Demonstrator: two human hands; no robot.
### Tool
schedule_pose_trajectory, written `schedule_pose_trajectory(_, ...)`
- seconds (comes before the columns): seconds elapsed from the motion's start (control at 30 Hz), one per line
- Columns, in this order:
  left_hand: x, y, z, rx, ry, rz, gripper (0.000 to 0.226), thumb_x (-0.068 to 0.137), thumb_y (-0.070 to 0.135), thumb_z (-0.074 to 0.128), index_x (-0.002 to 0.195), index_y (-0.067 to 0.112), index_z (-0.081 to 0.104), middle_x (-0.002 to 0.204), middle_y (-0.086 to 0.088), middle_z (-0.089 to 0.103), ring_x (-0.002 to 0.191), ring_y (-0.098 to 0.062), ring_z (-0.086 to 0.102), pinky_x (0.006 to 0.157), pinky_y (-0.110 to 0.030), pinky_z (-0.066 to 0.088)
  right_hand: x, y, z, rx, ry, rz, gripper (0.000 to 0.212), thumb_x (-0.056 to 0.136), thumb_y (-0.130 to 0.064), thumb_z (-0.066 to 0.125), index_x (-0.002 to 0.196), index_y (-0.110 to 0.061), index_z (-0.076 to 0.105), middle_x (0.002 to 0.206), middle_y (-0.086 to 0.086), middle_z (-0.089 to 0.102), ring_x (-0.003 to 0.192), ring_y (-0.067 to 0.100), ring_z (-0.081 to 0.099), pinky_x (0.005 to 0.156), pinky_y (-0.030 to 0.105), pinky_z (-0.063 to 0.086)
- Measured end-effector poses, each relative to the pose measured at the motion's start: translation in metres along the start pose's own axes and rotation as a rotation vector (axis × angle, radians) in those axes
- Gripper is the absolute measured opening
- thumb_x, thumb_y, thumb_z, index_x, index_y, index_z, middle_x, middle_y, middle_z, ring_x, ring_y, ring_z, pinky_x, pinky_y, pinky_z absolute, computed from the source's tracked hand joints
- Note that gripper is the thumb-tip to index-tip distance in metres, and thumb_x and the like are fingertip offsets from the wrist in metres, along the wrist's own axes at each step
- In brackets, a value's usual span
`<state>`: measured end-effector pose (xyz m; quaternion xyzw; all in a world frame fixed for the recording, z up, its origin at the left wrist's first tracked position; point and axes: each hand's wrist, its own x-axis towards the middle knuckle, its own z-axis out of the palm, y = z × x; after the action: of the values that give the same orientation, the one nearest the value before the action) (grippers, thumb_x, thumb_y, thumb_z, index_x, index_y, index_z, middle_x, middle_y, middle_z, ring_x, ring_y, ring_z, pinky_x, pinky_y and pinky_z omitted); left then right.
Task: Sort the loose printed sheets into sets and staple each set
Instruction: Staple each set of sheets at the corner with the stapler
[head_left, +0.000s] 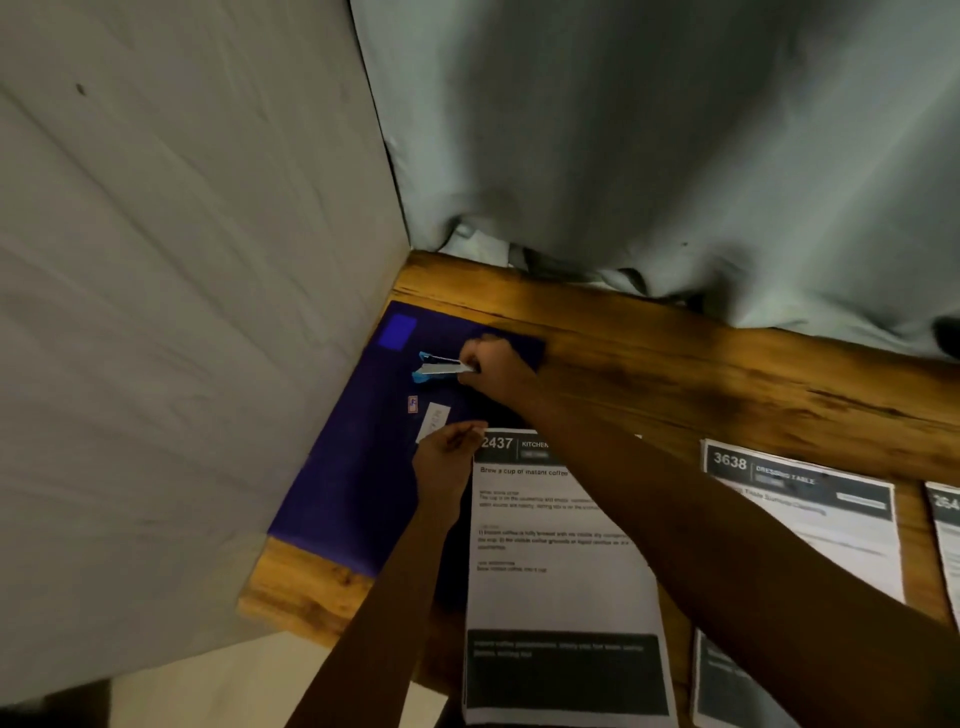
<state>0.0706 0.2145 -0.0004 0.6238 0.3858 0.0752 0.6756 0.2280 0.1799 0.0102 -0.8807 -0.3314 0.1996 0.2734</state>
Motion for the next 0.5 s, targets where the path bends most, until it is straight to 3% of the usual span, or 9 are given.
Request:
schedule_pose_trajectory(0.1, -0.003, 0.003, -0.003, -0.019, -0.014, 0.005, 0.016, 0.088, 0.010, 0.064, 0.083, 0.022, 0.072, 0.086, -0.003, 0.072, 0.083, -0.019, 0.069, 0.081, -0.039, 0.057, -0.016, 0.008, -0.019, 0.430, 0.090, 0.080, 0.012, 0.086, -0.017, 0.066, 0.095, -0.012, 0.063, 0.099, 0.008, 0.063, 0.091, 0.017, 0.058, 0.079, 0.028, 0.048)
schedule_pose_trajectory(0.2, -0.006, 0.006, -0.004, -0.025, -0.017, 0.009, 0.013, 0.087, 0.011, 0.065, 0.084, 0.021, 0.071, 0.087, -0.004, 0.072, 0.084, -0.021, 0.069, 0.080, -0.038, 0.057, -0.039, 0.015, -0.039, 1.066, 0.154, 0.277, 0.008, 0.093, -0.017, 0.056, 0.100, -0.015, 0.058, 0.105, 0.006, 0.063, 0.100, 0.022, 0.062, 0.086, 0.035, 0.053)
schedule_pose_trajectory(0.27, -0.008, 0.009, -0.004, -0.026, -0.016, 0.018, 0.012, 0.087, 0.012, 0.065, 0.084, 0.022, 0.070, 0.086, -0.001, 0.071, 0.082, -0.017, 0.069, 0.077, -0.033, 0.057, -0.052, 0.023, -0.049, 1.345, 0.159, 0.350, 0.013, 0.098, -0.019, 0.047, 0.106, -0.013, 0.055, 0.107, 0.009, 0.064, 0.099, 0.022, 0.064, 0.086, 0.038, 0.053)
schedule_pose_trajectory(0.5, -0.018, 0.016, 0.002, -0.003, -0.017, 0.079, 0.007, 0.087, 0.015, 0.065, 0.088, 0.020, 0.070, 0.088, -0.001, 0.071, 0.083, -0.019, 0.069, 0.076, -0.033, 0.057, -0.083, 0.028, -0.058, 1.383, 0.076, 0.444, 0.018, 0.102, -0.021, 0.035, 0.109, -0.009, 0.046, 0.098, 0.013, 0.061, 0.091, 0.025, 0.063, 0.081, 0.040, 0.052)
